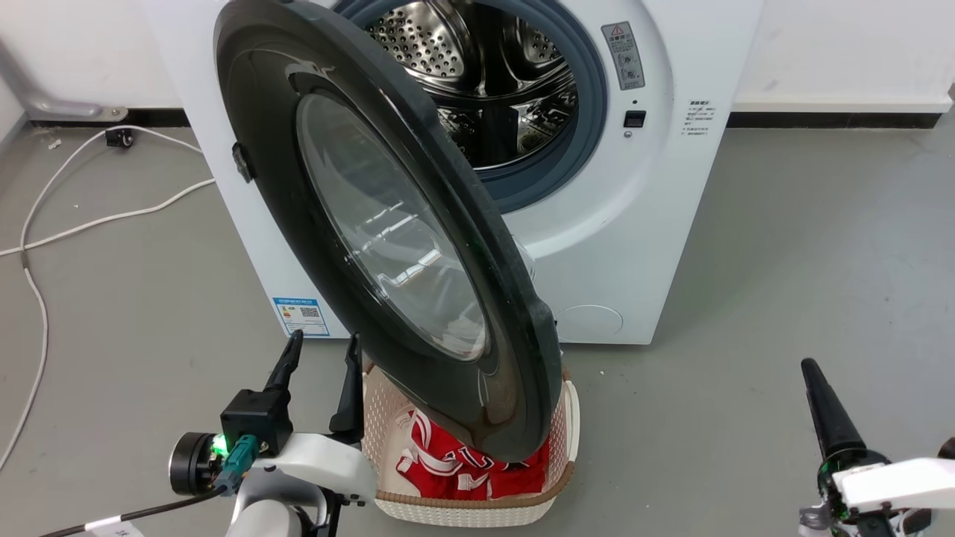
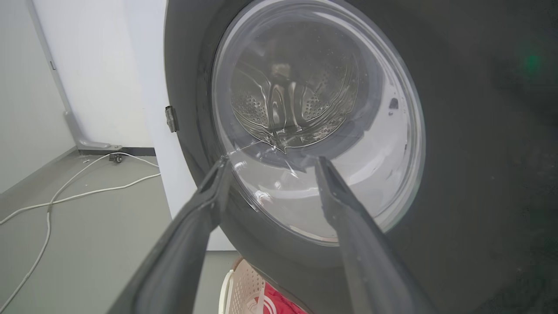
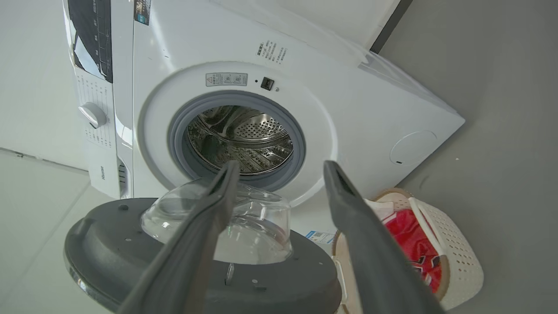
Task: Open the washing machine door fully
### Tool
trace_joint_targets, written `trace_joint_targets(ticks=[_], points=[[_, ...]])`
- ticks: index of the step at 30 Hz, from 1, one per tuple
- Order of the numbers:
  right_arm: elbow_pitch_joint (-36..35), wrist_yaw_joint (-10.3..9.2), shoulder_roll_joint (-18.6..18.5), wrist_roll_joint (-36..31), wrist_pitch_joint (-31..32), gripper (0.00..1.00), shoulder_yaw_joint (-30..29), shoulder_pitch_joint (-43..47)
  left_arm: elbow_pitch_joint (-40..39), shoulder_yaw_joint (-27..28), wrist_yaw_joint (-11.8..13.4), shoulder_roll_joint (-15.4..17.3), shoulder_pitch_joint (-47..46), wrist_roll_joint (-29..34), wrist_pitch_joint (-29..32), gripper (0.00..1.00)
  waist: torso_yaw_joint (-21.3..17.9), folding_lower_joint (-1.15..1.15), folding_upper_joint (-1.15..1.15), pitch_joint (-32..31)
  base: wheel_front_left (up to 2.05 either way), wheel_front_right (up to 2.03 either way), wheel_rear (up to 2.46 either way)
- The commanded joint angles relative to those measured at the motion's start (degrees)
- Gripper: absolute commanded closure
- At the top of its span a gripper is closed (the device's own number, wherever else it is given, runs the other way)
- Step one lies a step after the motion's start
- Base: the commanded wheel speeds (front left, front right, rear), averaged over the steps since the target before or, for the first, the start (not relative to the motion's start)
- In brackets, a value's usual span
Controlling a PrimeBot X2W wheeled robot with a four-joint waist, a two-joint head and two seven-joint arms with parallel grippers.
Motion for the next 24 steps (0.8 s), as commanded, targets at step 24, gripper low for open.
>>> trace_joint_targets(ticks=[24], points=[[-18.3,-0.03,6.8,-70.3,-4.7,0.0,-5.6,5.9,-0.2,1.3,0.2,0.0,0.6,0.6,-0.1,0.0,-0.8,0.01,0.0,-0.1,0.0,0.0,0.0]])
